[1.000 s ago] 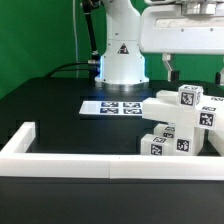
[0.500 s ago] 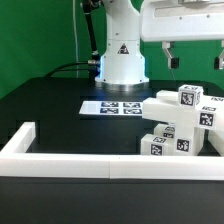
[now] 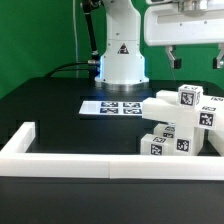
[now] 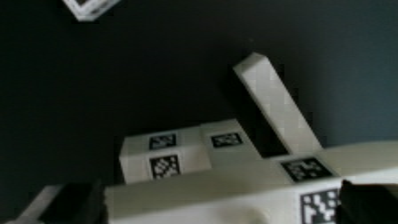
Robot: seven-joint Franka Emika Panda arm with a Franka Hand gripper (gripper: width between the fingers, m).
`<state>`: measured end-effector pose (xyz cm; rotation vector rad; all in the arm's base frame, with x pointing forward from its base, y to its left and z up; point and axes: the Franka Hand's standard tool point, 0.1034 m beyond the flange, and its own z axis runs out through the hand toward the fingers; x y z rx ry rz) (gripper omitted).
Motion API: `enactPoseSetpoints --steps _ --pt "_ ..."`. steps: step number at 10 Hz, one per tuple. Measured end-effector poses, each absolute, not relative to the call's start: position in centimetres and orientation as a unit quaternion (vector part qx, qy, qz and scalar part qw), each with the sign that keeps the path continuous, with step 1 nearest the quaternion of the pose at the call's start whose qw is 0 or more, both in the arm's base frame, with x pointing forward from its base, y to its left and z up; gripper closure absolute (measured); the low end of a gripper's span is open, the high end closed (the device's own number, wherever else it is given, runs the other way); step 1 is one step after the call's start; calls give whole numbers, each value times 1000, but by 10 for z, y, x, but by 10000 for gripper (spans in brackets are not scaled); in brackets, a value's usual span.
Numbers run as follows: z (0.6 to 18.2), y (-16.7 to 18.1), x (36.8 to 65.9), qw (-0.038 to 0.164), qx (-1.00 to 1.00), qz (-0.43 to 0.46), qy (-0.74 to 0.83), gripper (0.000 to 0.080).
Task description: Assemble chair
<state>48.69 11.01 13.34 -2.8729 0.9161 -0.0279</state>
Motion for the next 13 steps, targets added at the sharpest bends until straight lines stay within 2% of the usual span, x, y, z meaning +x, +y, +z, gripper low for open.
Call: enactPoseSetpoints --steps 4,7,10,13 --pt "133 109 488 62 -951 -12 301 150" --pt "114 105 461 49 -957 -6 286 150" --pt "104 90 451 44 -968 -27 247 150" --pt "102 89 450 42 -969 -28 242 150"
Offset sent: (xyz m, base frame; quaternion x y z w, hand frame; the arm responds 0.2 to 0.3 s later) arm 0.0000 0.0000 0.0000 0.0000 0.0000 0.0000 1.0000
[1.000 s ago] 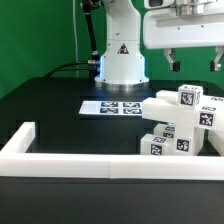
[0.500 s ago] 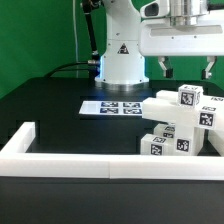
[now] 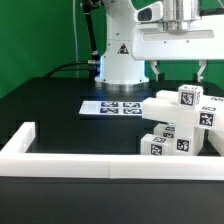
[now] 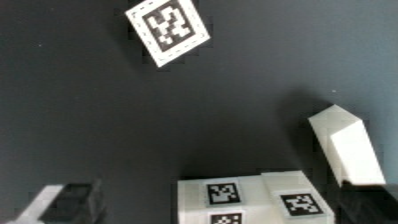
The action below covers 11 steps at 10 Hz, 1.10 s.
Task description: Assemble chair
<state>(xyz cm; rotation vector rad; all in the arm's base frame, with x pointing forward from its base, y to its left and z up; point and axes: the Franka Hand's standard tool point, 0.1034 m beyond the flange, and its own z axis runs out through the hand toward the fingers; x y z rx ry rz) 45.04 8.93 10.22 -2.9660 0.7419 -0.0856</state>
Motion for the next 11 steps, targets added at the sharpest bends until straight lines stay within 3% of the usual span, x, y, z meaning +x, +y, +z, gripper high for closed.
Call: enactPoseSetpoints --steps 2,5,9,11 --pt "89 87 440 30 -975 -39 217 150" --pt "77 110 421 24 -977 -44 206 150" --pt "76 109 420 22 -979 -45 196 150" --pt "64 109 412 12 -981 -53 184 150"
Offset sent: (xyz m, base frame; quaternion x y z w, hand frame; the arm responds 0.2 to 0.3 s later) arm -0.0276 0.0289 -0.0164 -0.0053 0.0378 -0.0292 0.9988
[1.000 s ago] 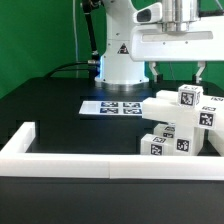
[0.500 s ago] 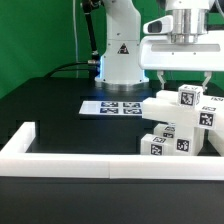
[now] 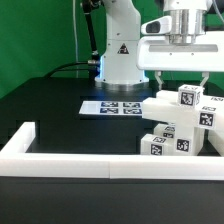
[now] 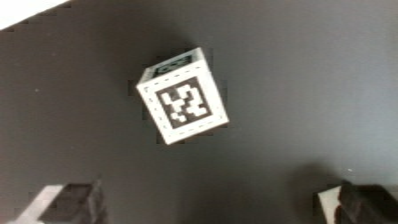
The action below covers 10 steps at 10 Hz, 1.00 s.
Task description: Assemble chair
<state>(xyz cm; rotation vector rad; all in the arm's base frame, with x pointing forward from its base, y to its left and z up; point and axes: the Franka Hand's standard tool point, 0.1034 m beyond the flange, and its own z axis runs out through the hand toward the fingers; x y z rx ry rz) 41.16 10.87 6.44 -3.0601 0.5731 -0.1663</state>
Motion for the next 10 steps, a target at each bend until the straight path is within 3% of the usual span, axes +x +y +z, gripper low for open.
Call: enactPoseSetpoints --steps 2,10 --pt "44 101 408 -9 -982 -62 176 150" --pt "14 104 407 -33 -985 -51 161 150"
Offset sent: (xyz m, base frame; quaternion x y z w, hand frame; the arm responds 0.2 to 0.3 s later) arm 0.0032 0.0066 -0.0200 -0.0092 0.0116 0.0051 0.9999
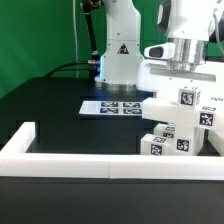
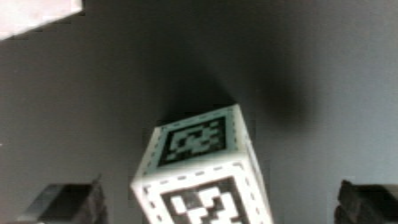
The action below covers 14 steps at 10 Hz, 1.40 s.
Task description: Assemble chair
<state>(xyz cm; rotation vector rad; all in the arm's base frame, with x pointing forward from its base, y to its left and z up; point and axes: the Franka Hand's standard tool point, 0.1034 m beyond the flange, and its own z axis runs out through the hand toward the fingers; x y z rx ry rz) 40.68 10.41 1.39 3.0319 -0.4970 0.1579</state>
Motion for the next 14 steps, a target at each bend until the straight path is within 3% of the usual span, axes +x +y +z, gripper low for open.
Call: enactPoseSetpoints --steps 3,4,5,6,7,8,10,14 --pt "11 103 405 36 985 48 -161 150" --pt "11 103 404 36 985 48 -161 243" --pt "11 103 404 36 985 48 -160 243" --pt "11 103 405 36 985 48 -160 447" --pt "11 102 405 36 985 48 -160 447" --pt "11 102 405 36 985 48 -161 514" --pt "13 99 406 35 985 48 -161 514" --pt "37 91 413 20 985 41 -165 514"
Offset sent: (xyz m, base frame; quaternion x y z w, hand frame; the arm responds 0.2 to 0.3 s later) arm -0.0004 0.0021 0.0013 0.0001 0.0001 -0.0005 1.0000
